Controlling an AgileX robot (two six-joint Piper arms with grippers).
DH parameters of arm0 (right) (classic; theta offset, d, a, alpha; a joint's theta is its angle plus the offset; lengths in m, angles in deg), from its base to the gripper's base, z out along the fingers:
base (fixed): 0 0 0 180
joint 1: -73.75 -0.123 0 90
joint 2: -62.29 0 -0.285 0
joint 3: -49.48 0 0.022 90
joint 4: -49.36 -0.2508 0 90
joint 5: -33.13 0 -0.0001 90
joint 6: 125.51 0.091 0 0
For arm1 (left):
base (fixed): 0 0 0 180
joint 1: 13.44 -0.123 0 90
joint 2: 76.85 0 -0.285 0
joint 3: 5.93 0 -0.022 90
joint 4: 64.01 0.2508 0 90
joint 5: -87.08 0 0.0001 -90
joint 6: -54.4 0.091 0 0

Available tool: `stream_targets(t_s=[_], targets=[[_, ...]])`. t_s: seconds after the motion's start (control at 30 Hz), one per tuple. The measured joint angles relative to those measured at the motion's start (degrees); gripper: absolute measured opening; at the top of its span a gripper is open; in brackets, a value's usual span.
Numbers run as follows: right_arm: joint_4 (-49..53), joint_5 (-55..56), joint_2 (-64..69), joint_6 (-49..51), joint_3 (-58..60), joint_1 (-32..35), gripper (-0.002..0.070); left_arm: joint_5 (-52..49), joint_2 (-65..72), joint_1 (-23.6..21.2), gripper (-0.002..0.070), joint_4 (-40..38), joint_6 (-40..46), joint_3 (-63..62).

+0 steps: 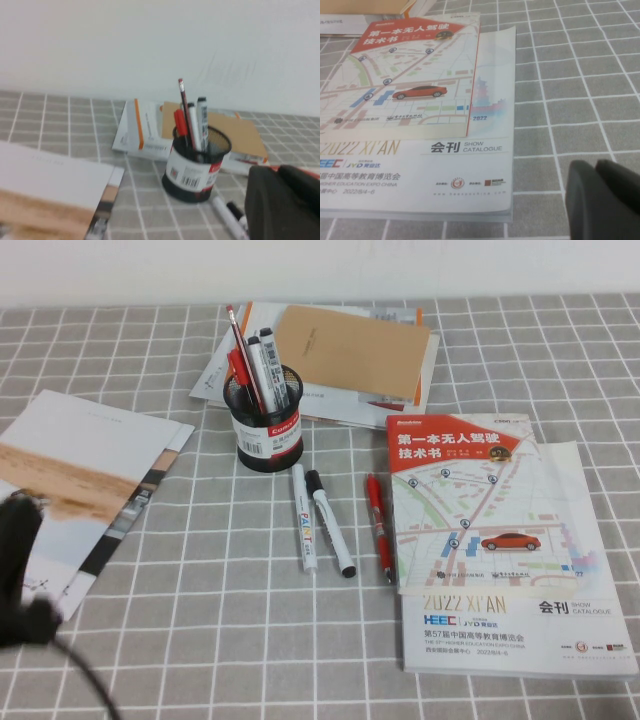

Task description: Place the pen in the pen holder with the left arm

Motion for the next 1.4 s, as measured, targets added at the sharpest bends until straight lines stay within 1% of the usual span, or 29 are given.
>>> stream_targets(t_s=[0.13, 0.3, 0.37, 0.47, 0.53, 0.6, 0.7, 0.83, 0.93, 1.03, 1.23, 1.33, 1.4], targets=[[0.00, 0.00, 0.00, 0.00, 0.00, 0.00, -0.0013, -4.03, -5.30, 0.00, 0.0000, 0.00, 0.11, 4.02], [0.00, 0.00, 0.00, 0.00, 0.00, 0.00, -0.0013, -5.44, -6.86, 0.00, 0.0000, 0.67, 0.25, 6.32], [0.00, 0.00, 0.00, 0.00, 0.00, 0.00, -0.0013, -4.76, -6.97, 0.00, 0.0000, 1.31, 0.88, 7.35], [0.00, 0.00, 0.00, 0.00, 0.00, 0.00, -0.0013, 0.08, -6.97, -0.10, 0.0000, 1.68, 1.80, 9.66], [0.00, 0.00, 0.00, 0.00, 0.00, 0.00, -0.0013, 5.35, -7.66, -0.90, 0.0000, 0.15, 4.04, 12.41], [0.00, 0.00, 0.00, 0.00, 0.00, 0.00, -0.0013, 9.07, -9.82, -2.97, 0.0000, -4.34, 7.85, 15.81], [0.00, 0.00, 0.00, 0.00, 0.00, 0.00, -0.0013, 9.82, -15.30, -6.68, 0.0000, -10.69, 13.42, 19.20], [0.00, 0.00, 0.00, 0.00, 0.00, 0.00, -0.0013, 4.92, -23.55, -12.05, 0.0000, -13.04, 16.65, 19.45], [0.00, 0.00, 0.00, 0.00, 0.00, 0.00, -0.0013, -0.34, -28.71, -14.68, 0.0000, -13.42, 17.41, 19.53], [0.00, 0.00, 0.00, 0.00, 0.00, 0.00, -0.0013, -7.04, -32.42, -15.48, 0.0000, -13.51, 17.75, 19.53], [0.00, 0.00, 0.00, 0.00, 0.00, 0.00, -0.0013, -18.61, -32.91, -15.48, -0.0001, -12.39, 17.88, 19.53], [0.00, 0.00, 0.00, 0.00, 0.00, 0.00, -0.0013, -23.17, -32.91, -15.48, -0.0001, -10.93, 17.88, 19.53], [0.00, 0.00, 0.00, 0.00, 0.00, 0.00, -0.0013, -24.34, -32.91, -15.48, -0.0001, -10.57, 17.88, 19.53]])
